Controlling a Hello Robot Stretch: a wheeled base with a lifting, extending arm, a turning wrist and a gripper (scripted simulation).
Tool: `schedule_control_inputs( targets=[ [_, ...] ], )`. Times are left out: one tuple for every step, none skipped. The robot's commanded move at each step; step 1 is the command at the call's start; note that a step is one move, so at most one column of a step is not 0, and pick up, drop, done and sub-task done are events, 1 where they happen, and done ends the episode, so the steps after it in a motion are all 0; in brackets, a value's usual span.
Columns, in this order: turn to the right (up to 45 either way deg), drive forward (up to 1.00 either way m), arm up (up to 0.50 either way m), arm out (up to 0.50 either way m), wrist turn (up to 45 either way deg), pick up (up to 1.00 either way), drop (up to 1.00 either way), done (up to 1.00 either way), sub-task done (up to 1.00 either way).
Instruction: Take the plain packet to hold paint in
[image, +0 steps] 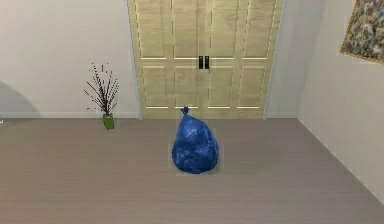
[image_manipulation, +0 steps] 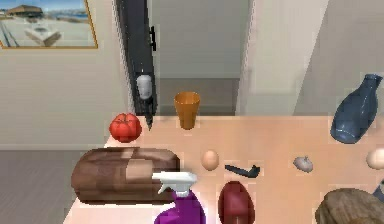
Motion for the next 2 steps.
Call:
schedule_control_inputs(
  targets=[
    [0.0,0.0,0.5,0.0,0.0,0.0,0.0,0.0,0.0],
    [0.0,0.0,0.38,0.0,0.0,0.0,0.0,0.0,0.0]
  ],
)
